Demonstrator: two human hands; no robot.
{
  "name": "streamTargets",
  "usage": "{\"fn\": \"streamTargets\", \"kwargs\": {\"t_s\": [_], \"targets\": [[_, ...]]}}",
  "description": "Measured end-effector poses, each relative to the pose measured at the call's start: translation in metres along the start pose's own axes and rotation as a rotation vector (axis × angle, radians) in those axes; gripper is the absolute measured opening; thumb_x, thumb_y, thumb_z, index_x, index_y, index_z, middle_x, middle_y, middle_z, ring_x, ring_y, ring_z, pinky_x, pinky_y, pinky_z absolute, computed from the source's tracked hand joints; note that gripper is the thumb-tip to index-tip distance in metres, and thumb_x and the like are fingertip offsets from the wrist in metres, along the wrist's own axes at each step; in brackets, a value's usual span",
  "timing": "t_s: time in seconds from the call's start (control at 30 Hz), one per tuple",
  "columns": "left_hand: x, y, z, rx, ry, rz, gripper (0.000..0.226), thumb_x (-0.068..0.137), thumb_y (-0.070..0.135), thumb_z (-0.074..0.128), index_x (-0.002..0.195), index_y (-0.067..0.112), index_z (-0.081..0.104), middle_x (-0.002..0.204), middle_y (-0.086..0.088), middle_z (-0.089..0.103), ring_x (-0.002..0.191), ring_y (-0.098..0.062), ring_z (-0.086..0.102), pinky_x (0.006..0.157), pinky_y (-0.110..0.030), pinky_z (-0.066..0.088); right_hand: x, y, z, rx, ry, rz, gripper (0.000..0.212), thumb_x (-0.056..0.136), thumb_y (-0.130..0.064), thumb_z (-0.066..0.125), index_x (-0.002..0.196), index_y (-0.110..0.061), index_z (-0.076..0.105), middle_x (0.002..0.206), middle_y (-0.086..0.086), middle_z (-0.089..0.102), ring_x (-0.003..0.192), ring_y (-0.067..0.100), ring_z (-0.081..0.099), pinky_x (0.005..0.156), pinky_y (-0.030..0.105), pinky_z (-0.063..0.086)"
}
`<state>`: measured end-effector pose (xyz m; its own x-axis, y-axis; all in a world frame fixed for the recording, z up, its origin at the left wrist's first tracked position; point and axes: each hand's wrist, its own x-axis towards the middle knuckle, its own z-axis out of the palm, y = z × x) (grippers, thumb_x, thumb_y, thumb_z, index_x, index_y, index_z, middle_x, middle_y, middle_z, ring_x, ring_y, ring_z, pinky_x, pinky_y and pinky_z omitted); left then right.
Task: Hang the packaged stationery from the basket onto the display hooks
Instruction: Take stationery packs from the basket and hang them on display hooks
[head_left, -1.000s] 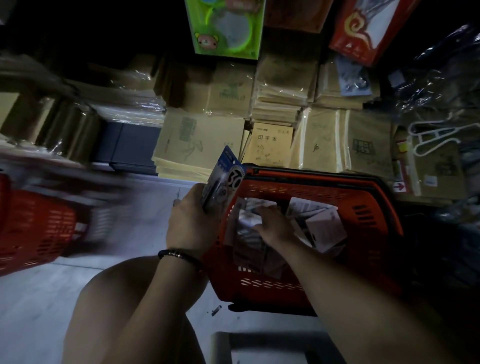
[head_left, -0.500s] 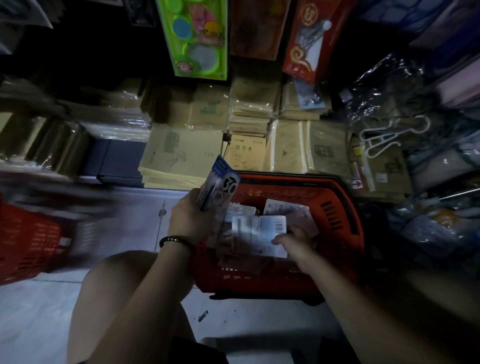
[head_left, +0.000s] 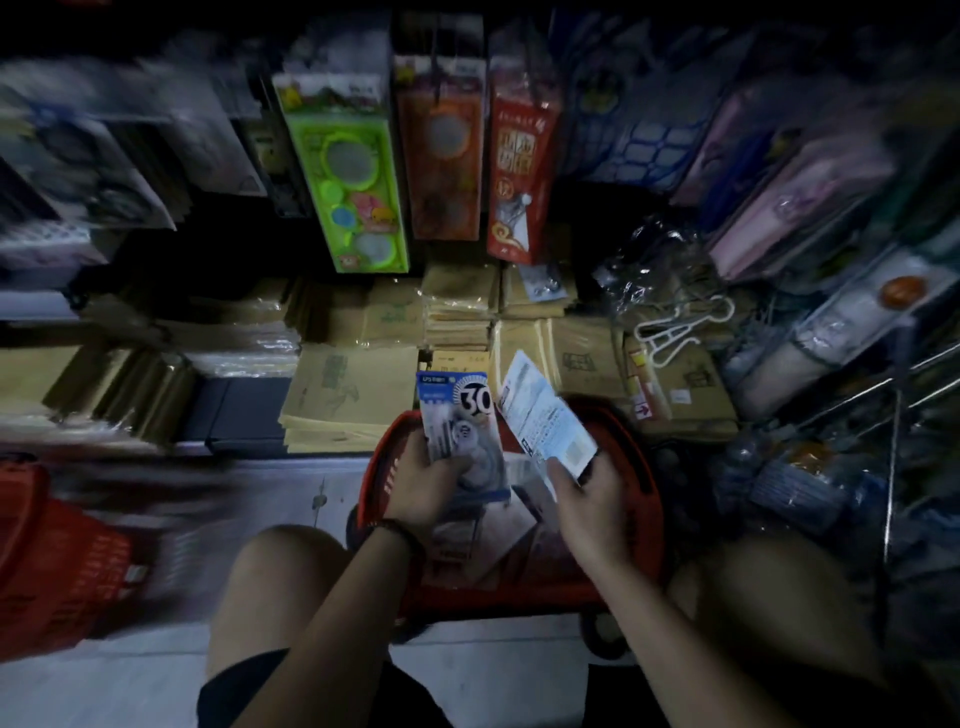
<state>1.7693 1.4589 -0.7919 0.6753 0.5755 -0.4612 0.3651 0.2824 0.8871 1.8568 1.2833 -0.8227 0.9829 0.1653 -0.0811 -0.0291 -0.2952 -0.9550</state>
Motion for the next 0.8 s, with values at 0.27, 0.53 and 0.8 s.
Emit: {"fn": "streamTargets", "kwargs": {"t_s": [0.27,0.53,0.8], "targets": [[-0.055,0.048,0.031,-0.341,-0.179,0.030,0.026,0.106,0.033,0.063,0.130,0.023,0.064,0.126,-0.012,0.075,0.104,-0.032,0.078,0.085,-0.055,0.065,-0.011,-0.058,-0.045,-0.286,-0.420,-0.590,0.083,0.088,-0.006,0.073,0.157,-0.042,0.044,0.162,-0.012,0.032,0.152,0.003,0.032,0.118,0.025,0.042],[-0.081,0.104,0.049,-0.266,-0.185,0.290,0.044,0.103,-0.005,0.059,0.140,0.018,0.057,0.129,-0.020,0.074,0.117,-0.050,0.071,0.097,-0.080,0.051,0.000,-0.133,-0.084,-0.265,-0.223,-0.678,0.048,0.095,-0.038,0.069,0.142,-0.033,0.063,0.148,-0.022,0.047,0.141,-0.001,0.044,0.112,0.028,0.046],[-0.114,0.203,0.081,-0.297,-0.279,0.490,0.047,0.099,-0.002,0.069,0.136,0.022,0.056,0.126,-0.013,0.076,0.113,-0.041,0.075,0.084,-0.065,0.063,0.012,-0.230,-0.123,-0.274,-0.034,-0.770,0.072,0.085,-0.051,0.079,0.148,-0.025,0.058,0.143,-0.016,0.051,0.136,0.006,0.051,0.109,0.031,0.050]]}}
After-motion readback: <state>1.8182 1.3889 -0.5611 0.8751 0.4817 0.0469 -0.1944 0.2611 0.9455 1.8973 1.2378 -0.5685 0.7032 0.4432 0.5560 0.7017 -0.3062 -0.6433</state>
